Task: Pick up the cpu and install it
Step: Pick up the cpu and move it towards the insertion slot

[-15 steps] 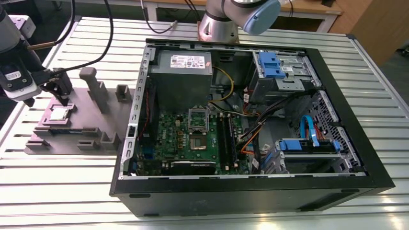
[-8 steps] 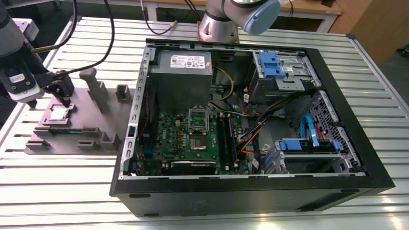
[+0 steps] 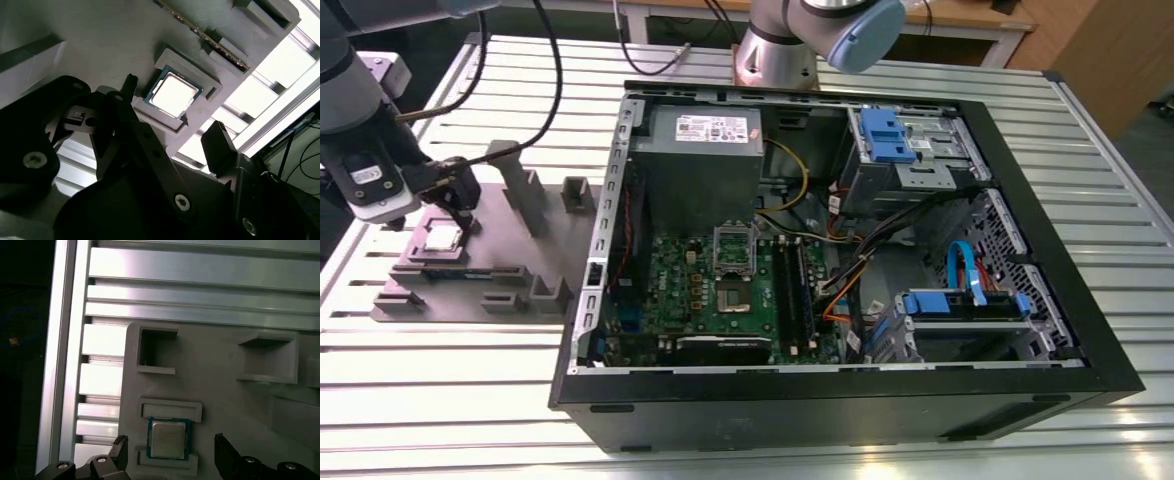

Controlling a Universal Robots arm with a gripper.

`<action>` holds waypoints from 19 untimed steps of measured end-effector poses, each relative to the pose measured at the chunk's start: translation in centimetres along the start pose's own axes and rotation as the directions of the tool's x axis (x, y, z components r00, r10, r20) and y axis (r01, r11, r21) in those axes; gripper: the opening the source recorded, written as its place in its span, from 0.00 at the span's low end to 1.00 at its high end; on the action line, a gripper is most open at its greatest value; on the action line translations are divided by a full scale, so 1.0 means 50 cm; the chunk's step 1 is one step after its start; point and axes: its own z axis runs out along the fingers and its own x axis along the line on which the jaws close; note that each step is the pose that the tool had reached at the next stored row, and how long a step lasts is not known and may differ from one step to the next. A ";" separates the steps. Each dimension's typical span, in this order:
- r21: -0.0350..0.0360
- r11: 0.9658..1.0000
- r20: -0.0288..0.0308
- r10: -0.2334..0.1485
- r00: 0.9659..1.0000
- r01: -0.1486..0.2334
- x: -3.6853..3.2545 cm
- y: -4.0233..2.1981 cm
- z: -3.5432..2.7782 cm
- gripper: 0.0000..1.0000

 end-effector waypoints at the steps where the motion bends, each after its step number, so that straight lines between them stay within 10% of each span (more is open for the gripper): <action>1: 0.000 1.000 0.000 0.001 1.000 -0.001 0.000 0.000 0.004 0.78; 10: 0.000 1.000 0.000 0.009 1.000 -0.009 0.000 0.002 0.040 0.78; 19: 0.000 1.000 0.000 0.010 1.000 -0.010 0.000 0.002 0.050 0.76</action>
